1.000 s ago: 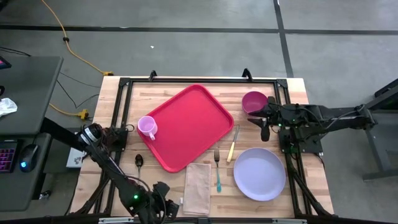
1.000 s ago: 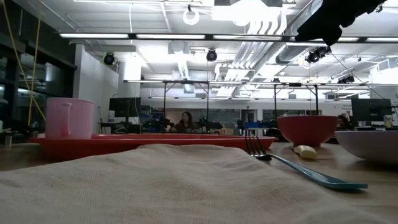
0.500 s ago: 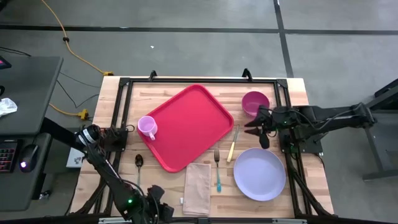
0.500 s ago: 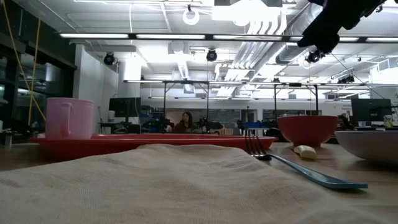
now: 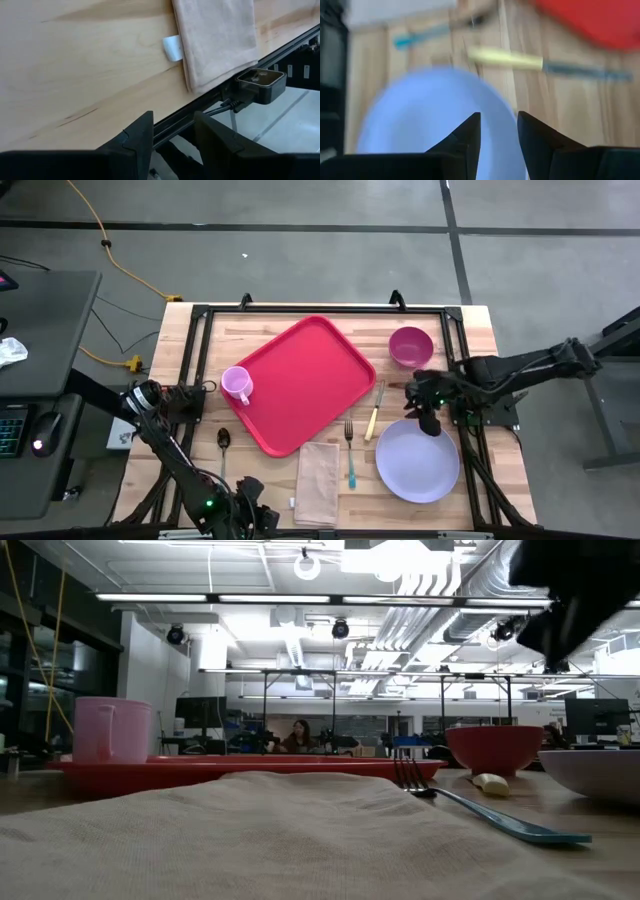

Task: Set up tray
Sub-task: Put the purple plate to the right of the light pink mug on the red serving tray

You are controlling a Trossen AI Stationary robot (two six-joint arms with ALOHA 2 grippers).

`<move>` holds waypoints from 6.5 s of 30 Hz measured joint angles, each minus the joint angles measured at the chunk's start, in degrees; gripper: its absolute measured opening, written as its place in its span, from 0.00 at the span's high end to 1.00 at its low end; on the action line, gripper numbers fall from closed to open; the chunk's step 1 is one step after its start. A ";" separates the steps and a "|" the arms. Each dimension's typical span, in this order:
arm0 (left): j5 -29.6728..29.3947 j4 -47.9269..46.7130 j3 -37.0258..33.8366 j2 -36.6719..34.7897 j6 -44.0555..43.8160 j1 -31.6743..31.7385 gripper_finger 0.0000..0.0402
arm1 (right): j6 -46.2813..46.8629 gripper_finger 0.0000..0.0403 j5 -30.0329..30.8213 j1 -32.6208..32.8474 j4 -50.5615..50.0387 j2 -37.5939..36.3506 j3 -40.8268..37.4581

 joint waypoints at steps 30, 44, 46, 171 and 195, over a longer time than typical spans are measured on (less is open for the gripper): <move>-2.52 6.57 0.02 -0.13 24.17 7.46 0.57 | -3.24 0.73 4.87 3.85 -6.75 12.80 -0.04; 0.68 14.82 -4.91 -6.07 43.41 14.09 0.57 | -1.29 0.73 4.48 3.88 -8.30 12.78 -0.04; 0.13 20.52 -8.94 -7.93 45.28 13.93 0.57 | -1.29 0.73 4.53 3.88 -8.66 12.78 -0.04; 3.50 18.66 -9.49 -23.58 25.40 26.71 0.57 | 21.86 1.00 8.94 0.20 -9.61 20.78 25.83; 5.29 6.59 -9.51 -23.58 20.03 33.59 0.57 | 27.27 1.00 12.41 -0.15 -7.12 20.78 25.77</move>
